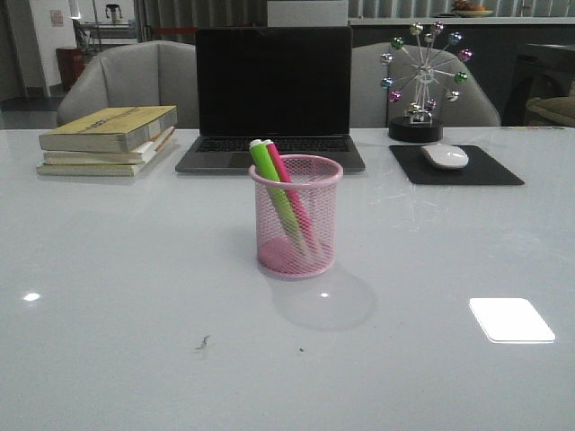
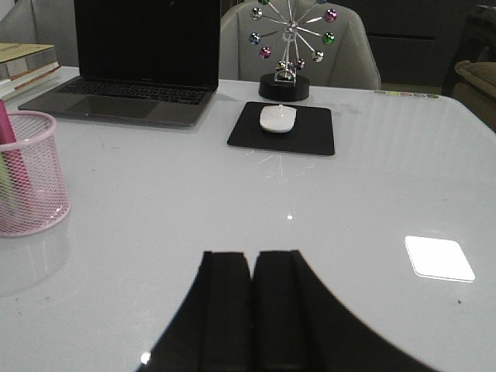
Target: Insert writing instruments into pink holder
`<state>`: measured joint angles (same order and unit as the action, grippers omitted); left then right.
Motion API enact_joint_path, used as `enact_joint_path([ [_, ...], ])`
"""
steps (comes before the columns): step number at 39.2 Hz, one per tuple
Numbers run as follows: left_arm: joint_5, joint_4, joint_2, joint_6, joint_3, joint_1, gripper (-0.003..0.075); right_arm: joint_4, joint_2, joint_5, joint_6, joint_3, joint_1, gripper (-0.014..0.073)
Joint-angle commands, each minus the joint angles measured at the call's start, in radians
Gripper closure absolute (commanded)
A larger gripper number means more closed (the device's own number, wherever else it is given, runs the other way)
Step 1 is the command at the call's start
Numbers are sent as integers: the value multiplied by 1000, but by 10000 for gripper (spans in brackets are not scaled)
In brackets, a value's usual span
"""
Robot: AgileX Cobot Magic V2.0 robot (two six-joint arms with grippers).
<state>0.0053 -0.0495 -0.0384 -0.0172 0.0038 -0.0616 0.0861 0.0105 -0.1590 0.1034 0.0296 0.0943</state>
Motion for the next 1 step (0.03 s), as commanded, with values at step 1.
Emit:
enact_joint_path([
  [1, -78, -10, -8, 2, 5, 0, 629, 1, 15, 93, 3, 2, -5, 563],
])
